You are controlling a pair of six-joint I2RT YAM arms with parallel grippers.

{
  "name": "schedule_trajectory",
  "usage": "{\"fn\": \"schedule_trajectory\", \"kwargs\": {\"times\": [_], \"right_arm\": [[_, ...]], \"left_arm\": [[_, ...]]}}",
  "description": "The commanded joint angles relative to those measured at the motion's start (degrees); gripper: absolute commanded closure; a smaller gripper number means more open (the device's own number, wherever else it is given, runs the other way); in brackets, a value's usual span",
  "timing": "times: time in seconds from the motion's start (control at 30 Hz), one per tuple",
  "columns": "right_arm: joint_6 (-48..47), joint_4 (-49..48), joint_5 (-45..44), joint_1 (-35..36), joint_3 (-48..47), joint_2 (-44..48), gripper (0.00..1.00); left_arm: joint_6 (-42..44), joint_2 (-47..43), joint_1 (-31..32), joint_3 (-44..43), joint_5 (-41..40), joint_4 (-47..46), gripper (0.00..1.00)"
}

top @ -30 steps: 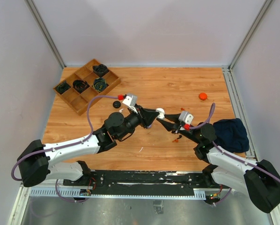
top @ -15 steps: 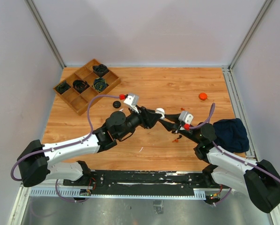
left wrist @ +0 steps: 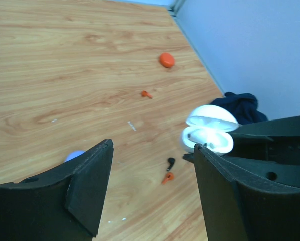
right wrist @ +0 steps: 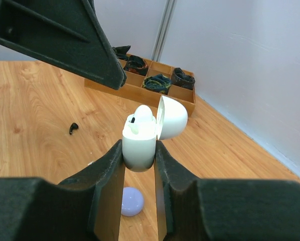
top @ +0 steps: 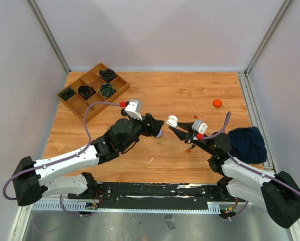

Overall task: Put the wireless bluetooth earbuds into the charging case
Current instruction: Place the earbud in the charging case, then pick up the earbud from the center of the board.

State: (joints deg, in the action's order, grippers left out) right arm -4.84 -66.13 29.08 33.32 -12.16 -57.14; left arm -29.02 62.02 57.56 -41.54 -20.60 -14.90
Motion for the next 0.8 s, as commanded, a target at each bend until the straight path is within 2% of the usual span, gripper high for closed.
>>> {"fn": "schedule_trajectory", "kwargs": {"times": [0.0, 0.23, 0.43, 0.77], "right_arm": [[-1.78, -2.26, -2.27, -0.21, 1.24, 1.43, 0.99], [-2.27, -0.76, -3.30, -0.24, 1.87, 2.21, 0.99], [-2.33, -1.10, -3.53, -0.27, 2.14, 1.51, 0.99], [-2.71, -0.84, -4.71, -0.19, 2.75, 2.17, 0.99]], "left_arm": [[1.19, -0.11, -1.35, -3.07, -6.58, 8.25, 0.29], [1.22, 4.74, -9.79, -4.52, -3.04, 13.46, 0.28], [2.61, 12.76, -17.15, -7.53, 0.24, 14.18, 0.28], [3.98, 25.89, -24.94, -12.28, 3.30, 11.80, 0.28]]}}
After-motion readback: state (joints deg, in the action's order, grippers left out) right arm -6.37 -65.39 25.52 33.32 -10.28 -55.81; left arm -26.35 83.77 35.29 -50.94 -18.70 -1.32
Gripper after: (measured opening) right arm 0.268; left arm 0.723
